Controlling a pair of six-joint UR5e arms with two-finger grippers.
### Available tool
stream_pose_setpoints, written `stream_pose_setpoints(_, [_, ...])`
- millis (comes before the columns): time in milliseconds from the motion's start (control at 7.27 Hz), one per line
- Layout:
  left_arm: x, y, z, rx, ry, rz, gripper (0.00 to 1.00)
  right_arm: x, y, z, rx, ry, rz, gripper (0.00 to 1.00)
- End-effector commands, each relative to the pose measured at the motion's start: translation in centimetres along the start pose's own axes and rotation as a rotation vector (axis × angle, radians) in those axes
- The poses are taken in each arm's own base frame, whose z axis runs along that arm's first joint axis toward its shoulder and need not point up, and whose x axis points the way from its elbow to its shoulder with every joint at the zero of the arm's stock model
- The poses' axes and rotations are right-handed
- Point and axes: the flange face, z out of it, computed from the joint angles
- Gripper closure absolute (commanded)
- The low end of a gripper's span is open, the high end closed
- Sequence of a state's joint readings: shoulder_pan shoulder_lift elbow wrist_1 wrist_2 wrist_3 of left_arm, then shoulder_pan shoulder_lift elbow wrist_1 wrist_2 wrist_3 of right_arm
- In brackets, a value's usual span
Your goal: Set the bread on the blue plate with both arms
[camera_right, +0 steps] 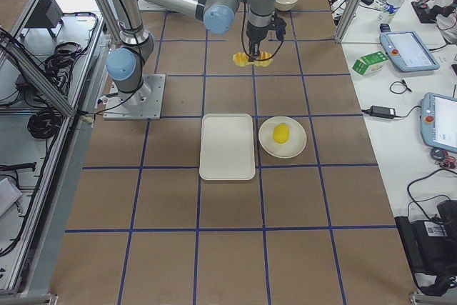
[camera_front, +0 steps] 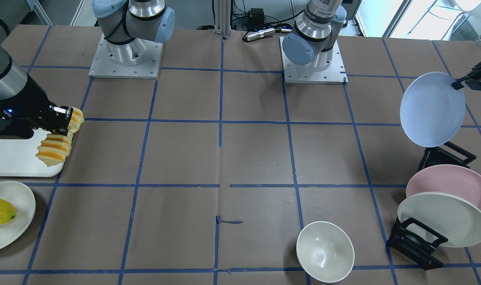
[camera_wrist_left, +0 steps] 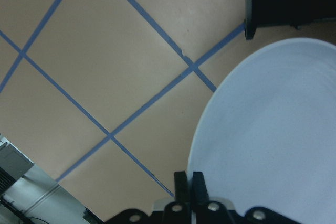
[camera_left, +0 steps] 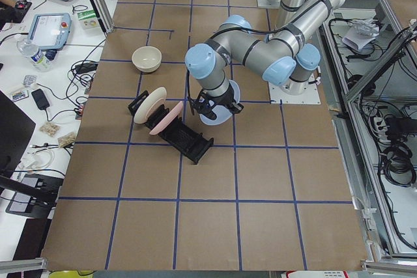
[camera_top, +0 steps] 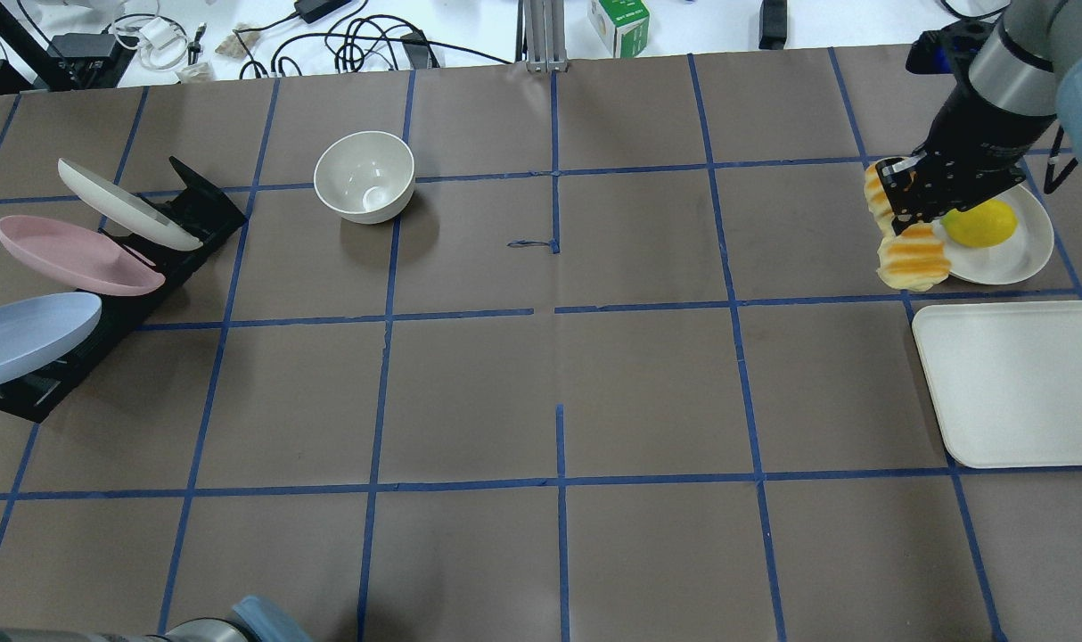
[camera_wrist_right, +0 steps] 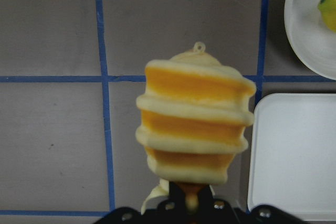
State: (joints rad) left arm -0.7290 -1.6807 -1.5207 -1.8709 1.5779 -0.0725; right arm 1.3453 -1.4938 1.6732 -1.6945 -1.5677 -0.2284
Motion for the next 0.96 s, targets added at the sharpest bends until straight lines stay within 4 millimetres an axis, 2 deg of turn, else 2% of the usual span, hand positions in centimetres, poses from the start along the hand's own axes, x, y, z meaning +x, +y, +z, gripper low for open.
stream_pose_setpoints(0, [6.6,5.0,0.8,-0.019,0.129,0.037,1.0,-3.2,0.0,-0.5,0.011,0.0,0.03,1.0])
stream_pose_setpoints(138, [9.6,6.5,1.9,-0.043,0.202,-0.027,1.0,-4.8,0.1,-0.3,0.008,0.001,0.041,1.0])
stream_pose_setpoints(275, [15.1,7.9,2.6,0.043,0.233,-0.037,1.0,-6.4,0.3,-0.4,0.009,-0.002,0.061,1.0])
stream_pose_setpoints(413, [20.7,10.7,4.4,0.113,0.242,-0.031,1.0,-8.1,0.4,-0.4,0.013,-0.005,0.078,1.0])
stream_pose_setpoints(550, [25.2,13.9,6.3,0.17,0.275,-0.07,1.0,-9.4,0.4,-0.5,0.018,-0.011,0.083,1.0])
stream_pose_setpoints(688, [28.5,17.7,9.0,0.174,0.277,-0.068,1.0,-10.4,0.3,-1.2,0.028,-0.03,0.099,1.0])
stream_pose_setpoints(826, [31.1,21.3,10.8,0.194,0.274,0.011,1.0,-11.7,0.3,-0.9,0.021,-0.05,0.11,1.0])
